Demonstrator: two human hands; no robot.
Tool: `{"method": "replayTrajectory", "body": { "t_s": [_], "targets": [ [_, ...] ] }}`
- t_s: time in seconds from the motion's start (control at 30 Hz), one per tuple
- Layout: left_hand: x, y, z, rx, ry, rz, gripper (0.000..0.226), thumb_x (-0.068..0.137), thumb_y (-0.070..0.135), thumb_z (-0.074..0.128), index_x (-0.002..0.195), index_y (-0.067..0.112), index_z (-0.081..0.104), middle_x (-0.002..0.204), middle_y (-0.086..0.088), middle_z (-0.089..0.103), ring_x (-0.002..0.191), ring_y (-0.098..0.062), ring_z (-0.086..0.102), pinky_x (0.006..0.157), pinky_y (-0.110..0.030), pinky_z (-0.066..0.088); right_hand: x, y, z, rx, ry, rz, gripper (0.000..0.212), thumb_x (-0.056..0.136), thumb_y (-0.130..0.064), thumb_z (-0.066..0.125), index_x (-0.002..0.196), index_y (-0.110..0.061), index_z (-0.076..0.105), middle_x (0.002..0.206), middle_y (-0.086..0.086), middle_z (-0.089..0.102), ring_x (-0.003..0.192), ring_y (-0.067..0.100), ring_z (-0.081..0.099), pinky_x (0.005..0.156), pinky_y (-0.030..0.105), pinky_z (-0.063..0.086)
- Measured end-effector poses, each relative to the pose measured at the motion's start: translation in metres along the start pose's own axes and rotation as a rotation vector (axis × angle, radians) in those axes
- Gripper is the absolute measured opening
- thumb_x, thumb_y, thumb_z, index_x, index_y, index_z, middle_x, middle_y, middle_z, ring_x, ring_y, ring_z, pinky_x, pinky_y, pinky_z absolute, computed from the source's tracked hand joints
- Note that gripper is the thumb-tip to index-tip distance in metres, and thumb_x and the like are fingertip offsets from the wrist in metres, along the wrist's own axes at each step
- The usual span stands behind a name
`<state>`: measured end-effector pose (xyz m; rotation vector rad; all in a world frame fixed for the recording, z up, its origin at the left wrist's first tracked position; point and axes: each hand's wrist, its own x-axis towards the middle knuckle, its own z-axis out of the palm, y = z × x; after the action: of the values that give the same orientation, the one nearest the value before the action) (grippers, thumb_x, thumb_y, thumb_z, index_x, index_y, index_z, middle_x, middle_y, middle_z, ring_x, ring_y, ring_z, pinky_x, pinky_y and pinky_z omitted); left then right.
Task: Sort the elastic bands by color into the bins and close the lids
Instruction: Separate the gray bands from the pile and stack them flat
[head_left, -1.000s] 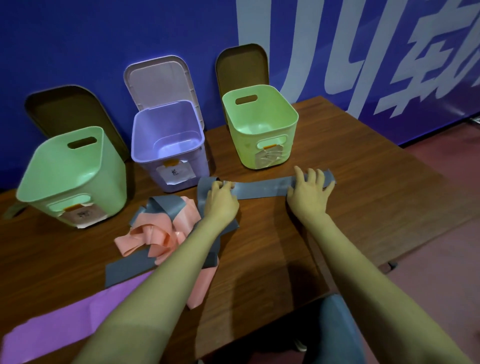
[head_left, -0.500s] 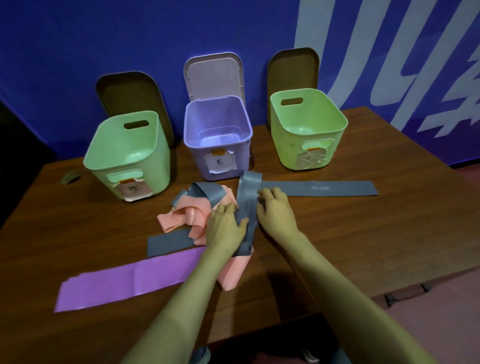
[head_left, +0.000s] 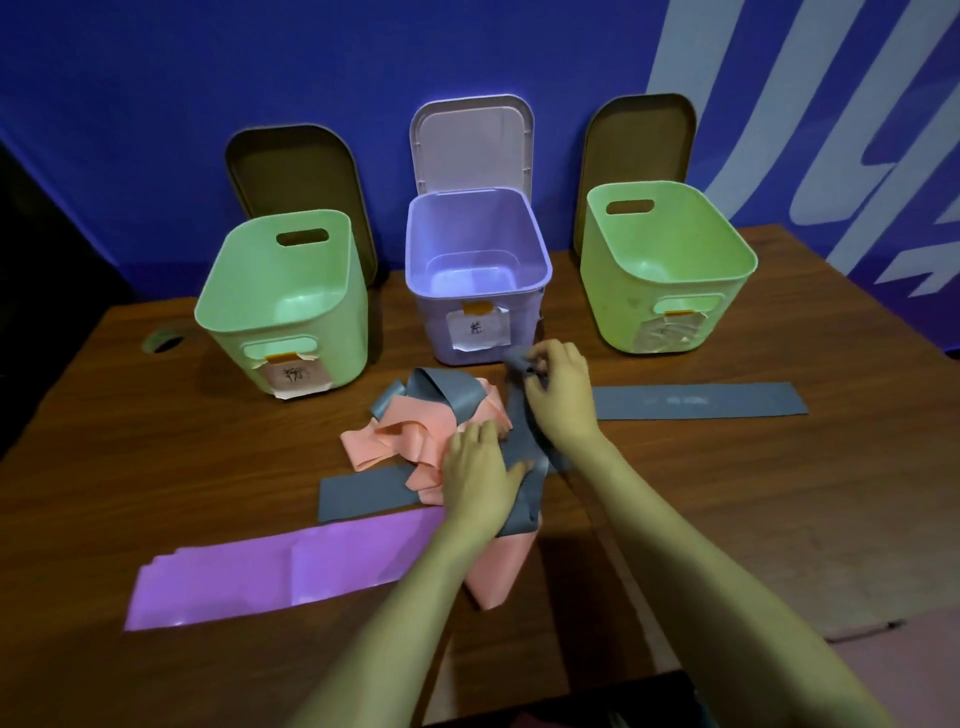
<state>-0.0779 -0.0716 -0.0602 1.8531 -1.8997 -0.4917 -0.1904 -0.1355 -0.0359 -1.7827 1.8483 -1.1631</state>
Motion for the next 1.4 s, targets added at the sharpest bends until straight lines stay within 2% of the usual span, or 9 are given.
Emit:
{"method": "replayTrajectory", "body": {
  "t_s": [0.1,0.23,0.3,0.43,0.63,0.8,0.97,1.2,1.4],
  "targets": [
    [0.001,0.003,-0.007,-0.252,0.054,-0.081,0.048,0.082,0.027,0.068,0.117,0.003,0.046,0.116,-0.015,0.053,0.11,-0.032,0.048,0.093,-0.04,0.041,-0.027,-0.025,-0.021,0.298,0.007,-0.142,0.023,0.077,0.009,0.05,0.092,-0.008,0.053,0.1,0.005,0.04,0.088,-0.003,0.045,0.082,0.007,0.036],
    [-0.005,0.009,-0.026,-0.508,0.041,-0.017,0.054,0.084,0.016,0.066,0.132,0.008,0.042,0.124,-0.001,0.041,0.116,-0.012,0.039,0.094,-0.015,0.031,-0.064,-0.035,-0.046,0.59,-0.172,-0.059,0.037,0.071,0.004,0.048,0.09,-0.027,0.042,0.102,0.0,0.052,0.097,0.011,0.055,0.087,0.027,0.044],
    [-0.009,0.009,-0.034,-0.516,-0.001,0.013,0.043,0.085,0.014,0.065,0.125,0.008,0.051,0.126,-0.001,0.042,0.113,-0.008,0.039,0.084,-0.005,0.03,-0.077,-0.04,-0.06,0.734,-0.202,-0.026,0.04,0.072,0.014,0.048,0.093,-0.019,0.04,0.102,-0.001,0.051,0.096,0.005,0.055,0.086,0.021,0.046],
    [-0.024,0.008,-0.045,-0.64,-0.008,0.036,0.029,0.09,0.02,0.058,0.119,0.017,0.055,0.124,0.001,0.053,0.115,-0.011,0.05,0.086,-0.014,0.042,-0.089,-0.049,-0.087,0.901,-0.184,-0.002,0.046,0.072,0.03,0.05,0.091,-0.01,0.038,0.104,0.003,0.048,0.092,-0.006,0.058,0.076,0.012,0.047],
    [-0.044,0.027,-0.072,-0.978,-0.117,0.101,0.013,0.093,0.01,0.053,0.103,0.018,0.057,0.098,0.003,0.067,0.098,-0.006,0.063,0.085,-0.025,0.05,-0.079,-0.061,-0.109,1.026,-0.179,0.101,0.023,0.073,-0.005,0.071,0.085,-0.016,0.055,0.101,-0.007,0.063,0.083,-0.002,0.062,0.07,0.013,0.048],
    [-0.043,0.033,-0.084,-1.005,-0.14,0.077,0.019,0.097,0.012,0.047,0.108,0.02,0.059,0.105,0.008,0.067,0.098,-0.002,0.062,0.082,-0.015,0.049,-0.059,-0.076,-0.124,1.086,-0.189,0.151,0.022,0.069,-0.029,0.079,0.084,-0.018,0.068,0.091,-0.002,0.068,0.086,0.008,0.061,0.078,0.019,0.048],
    [-0.047,0.033,-0.097,-1.093,-0.263,0.058,0.022,0.095,0.004,0.045,0.096,0.018,0.062,0.09,0.004,0.069,0.083,-0.006,0.065,0.071,-0.013,0.049,-0.042,-0.082,-0.133,0.716,-0.048,0.016,0.03,0.077,0.012,0.063,0.098,-0.009,0.062,0.092,-0.001,0.065,0.081,0.001,0.061,0.075,0.019,0.051],
    [-0.05,0.011,-0.105,-0.697,-0.665,-0.05,0.022,0.079,0.028,0.073,0.099,0.023,0.068,0.099,0.008,0.074,0.094,-0.007,0.068,0.085,-0.023,0.053,-0.035,-0.096,-0.135,0.741,0.146,-0.022,0.031,0.081,0.009,0.058,0.091,-0.02,0.06,0.09,-0.008,0.062,0.08,-0.001,0.058,0.068,0.014,0.049],
    [-0.052,-0.009,-0.094,-0.882,-0.526,-0.173,0.046,0.078,0.013,0.073,0.12,0.011,0.054,0.111,-0.009,0.07,0.11,-0.026,0.063,0.095,-0.035,0.047,-0.025,-0.09,-0.14,0.611,0.227,-0.023,0.026,0.081,0.004,0.057,0.093,-0.019,0.06,0.091,-0.009,0.062,0.094,0.011,0.059,0.084,0.027,0.052]
  ]
}}
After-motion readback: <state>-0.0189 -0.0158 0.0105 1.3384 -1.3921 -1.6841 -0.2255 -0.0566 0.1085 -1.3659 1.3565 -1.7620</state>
